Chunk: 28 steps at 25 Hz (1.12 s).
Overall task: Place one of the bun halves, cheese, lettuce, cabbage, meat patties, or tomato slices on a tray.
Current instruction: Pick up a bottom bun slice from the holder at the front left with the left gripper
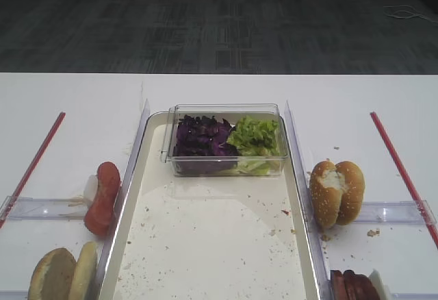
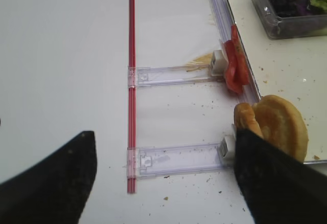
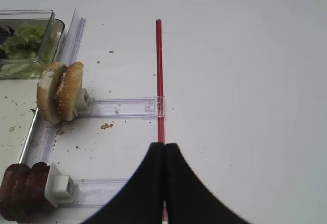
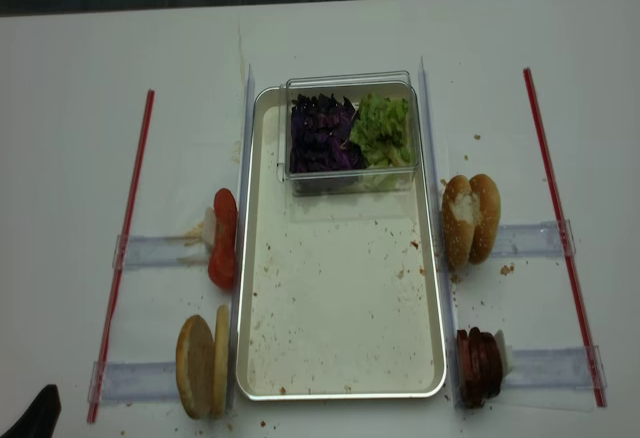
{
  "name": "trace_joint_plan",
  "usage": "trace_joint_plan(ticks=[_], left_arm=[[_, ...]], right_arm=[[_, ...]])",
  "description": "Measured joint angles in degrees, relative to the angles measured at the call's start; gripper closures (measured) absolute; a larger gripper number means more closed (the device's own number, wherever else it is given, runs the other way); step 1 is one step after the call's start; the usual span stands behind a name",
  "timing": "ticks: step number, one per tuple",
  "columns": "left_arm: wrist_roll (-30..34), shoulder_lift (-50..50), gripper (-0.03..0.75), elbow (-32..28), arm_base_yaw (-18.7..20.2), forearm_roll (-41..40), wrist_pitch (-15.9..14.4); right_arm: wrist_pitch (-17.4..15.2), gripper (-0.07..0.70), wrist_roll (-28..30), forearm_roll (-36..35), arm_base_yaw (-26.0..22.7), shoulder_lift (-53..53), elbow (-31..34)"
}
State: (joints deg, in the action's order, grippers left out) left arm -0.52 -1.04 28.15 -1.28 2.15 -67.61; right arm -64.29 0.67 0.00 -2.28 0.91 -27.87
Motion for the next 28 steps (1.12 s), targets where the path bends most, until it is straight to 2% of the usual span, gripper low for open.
trace_joint_plan(ticks=[28], left_arm=[[0.0, 0.0, 0.169, 0.0, 0.0, 0.0, 0.0]], right_arm=[[0.0, 0.323, 0.0, 0.0, 0.0, 0.0, 0.0]])
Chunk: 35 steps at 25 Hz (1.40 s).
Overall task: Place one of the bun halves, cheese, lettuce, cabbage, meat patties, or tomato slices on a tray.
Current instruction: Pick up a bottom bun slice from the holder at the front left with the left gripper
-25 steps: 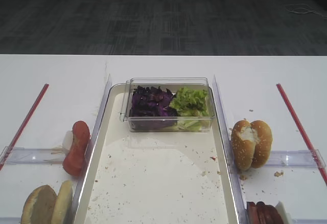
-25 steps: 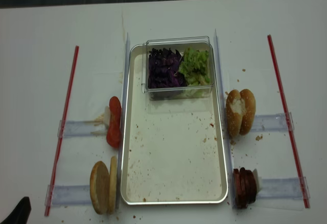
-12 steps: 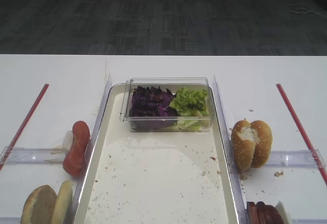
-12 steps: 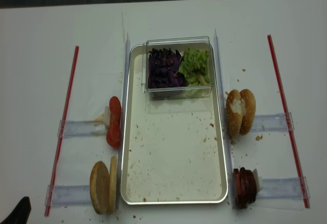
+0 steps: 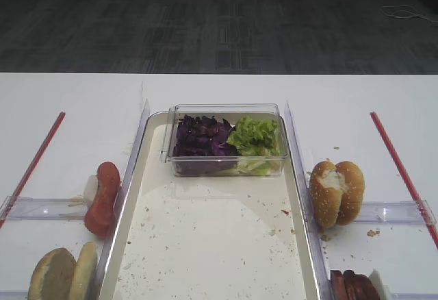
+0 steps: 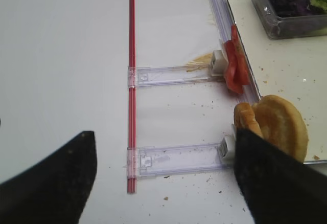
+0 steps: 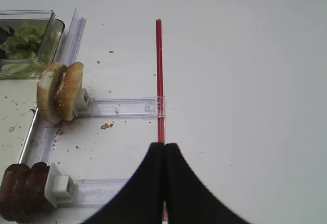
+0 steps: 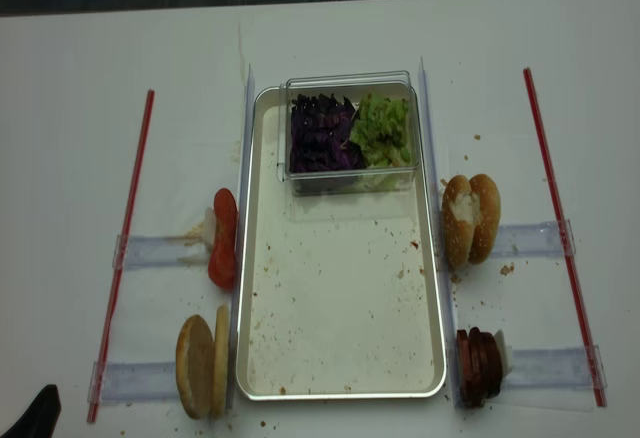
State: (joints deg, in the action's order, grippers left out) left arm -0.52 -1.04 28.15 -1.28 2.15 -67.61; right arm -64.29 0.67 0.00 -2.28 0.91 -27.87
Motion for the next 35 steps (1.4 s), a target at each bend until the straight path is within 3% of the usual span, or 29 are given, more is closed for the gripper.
trace_joint_plan(ticks=[15, 27, 35], left_arm=[[-0.5, 1.2, 0.169, 0.0, 0.0, 0.0, 0.0], [-0.8, 41.9, 0.169, 0.5, 0.0, -0.4, 0.3], [-2.0, 52.6, 0.169, 0.5, 0.0, -0.4, 1.1]], right_arm=[[0.0, 0.323, -0.1, 0.0, 0.0, 0.0, 0.0], [0.1, 0.323, -0.1, 0.0, 0.0, 0.0, 0.0], [0.1, 0.323, -0.1, 0.0, 0.0, 0.0, 0.0]])
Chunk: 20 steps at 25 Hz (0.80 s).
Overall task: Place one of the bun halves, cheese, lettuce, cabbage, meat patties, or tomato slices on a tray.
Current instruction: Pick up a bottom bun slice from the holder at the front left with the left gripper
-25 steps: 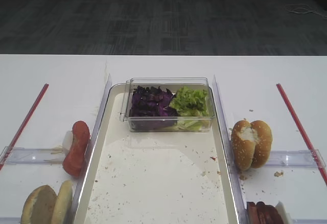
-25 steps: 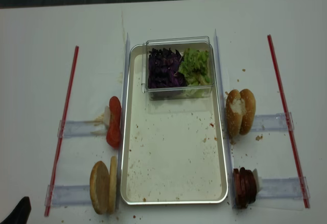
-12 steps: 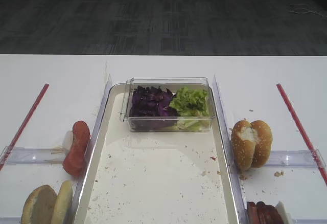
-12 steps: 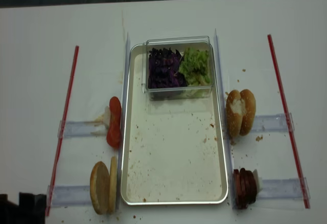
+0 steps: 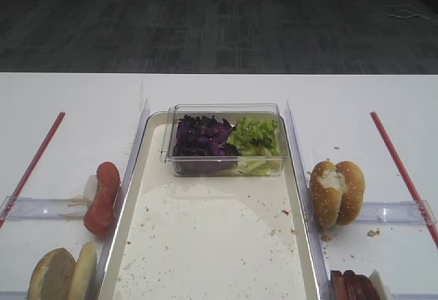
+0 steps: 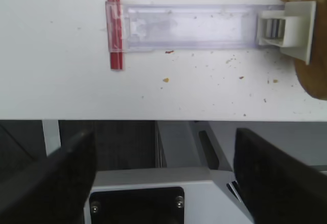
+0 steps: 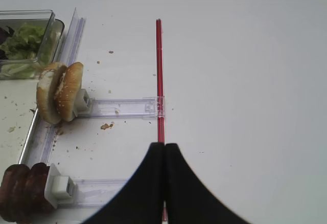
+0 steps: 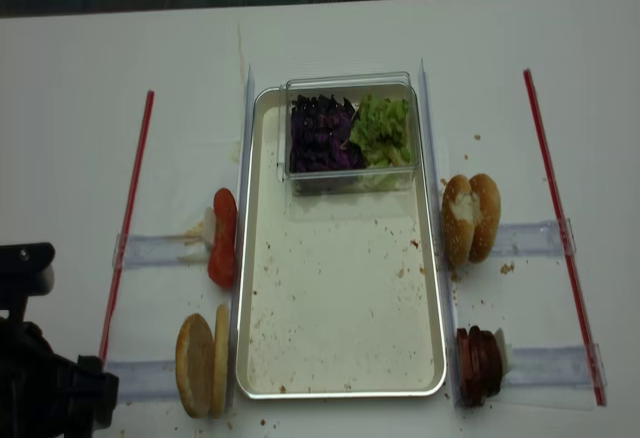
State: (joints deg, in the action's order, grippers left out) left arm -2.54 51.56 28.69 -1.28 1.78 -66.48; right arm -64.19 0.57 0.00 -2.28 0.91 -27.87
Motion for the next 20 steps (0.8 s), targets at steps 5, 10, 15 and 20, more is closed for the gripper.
trace_joint_plan(ticks=[5, 10, 15, 20], left_arm=[[-1.7, 0.3, 0.169, 0.0, 0.0, 0.0, 0.4], [-2.0, 0.3, 0.183, 0.0, 0.0, 0.1, 1.2], [-2.0, 0.3, 0.189, 0.1, 0.0, 2.2, 1.7], [-5.4, 0.3, 0.189, 2.6, 4.6, 2.8, 1.9]], right_arm=[[0.0, 0.323, 0.0, 0.0, 0.0, 0.0, 0.0], [0.0, 0.323, 0.0, 0.0, 0.0, 0.0, 0.0], [0.0, 0.323, 0.0, 0.0, 0.0, 0.0, 0.0], [0.0, 0.323, 0.0, 0.0, 0.0, 0.0, 0.0]])
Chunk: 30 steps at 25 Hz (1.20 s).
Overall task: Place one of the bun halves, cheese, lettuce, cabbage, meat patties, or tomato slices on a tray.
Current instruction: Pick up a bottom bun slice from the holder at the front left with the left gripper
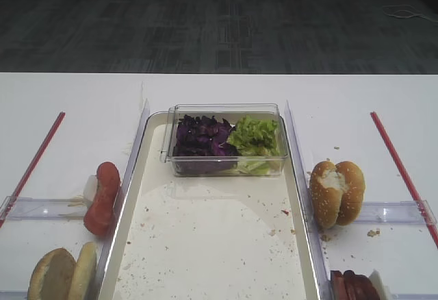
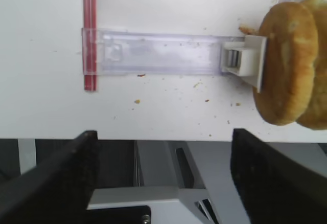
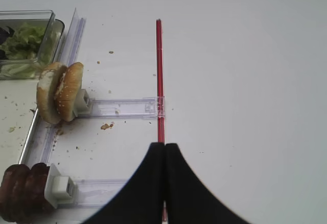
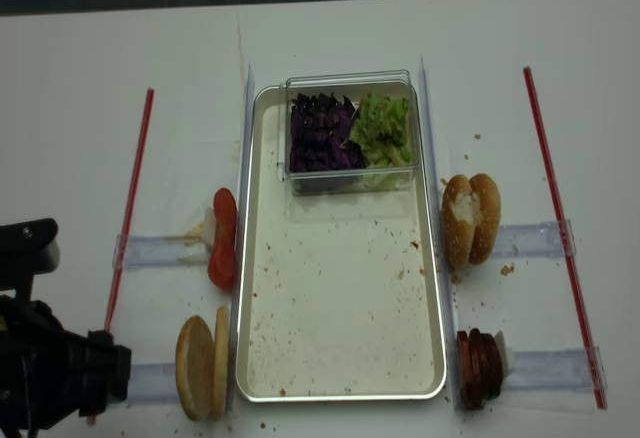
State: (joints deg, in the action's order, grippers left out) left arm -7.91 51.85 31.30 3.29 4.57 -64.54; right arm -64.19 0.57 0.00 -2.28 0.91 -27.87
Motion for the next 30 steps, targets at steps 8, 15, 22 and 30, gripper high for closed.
trace_joint_plan(ticks=[8, 15, 22, 30], left_arm=[[-14.2, 1.9, 0.189, 3.5, 16.3, -2.8, 0.4], [-29.5, 9.1, 0.189, 8.8, 33.2, -7.4, 2.1], [-37.6, 18.9, 0.189, 13.3, 42.4, -9.2, 6.0], [-38.8, 25.3, 0.189, 15.2, 43.3, -9.0, 9.8]], right_arm=[[0.0, 0.323, 0.0, 0.0, 0.0, 0.0, 0.0], [0.0, 0.323, 0.0, 0.0, 0.0, 0.0, 0.0], [0.0, 0.323, 0.1, 0.0, 0.0, 0.0, 0.0], [0.0, 0.323, 0.1, 0.0, 0.0, 0.0, 0.0]])
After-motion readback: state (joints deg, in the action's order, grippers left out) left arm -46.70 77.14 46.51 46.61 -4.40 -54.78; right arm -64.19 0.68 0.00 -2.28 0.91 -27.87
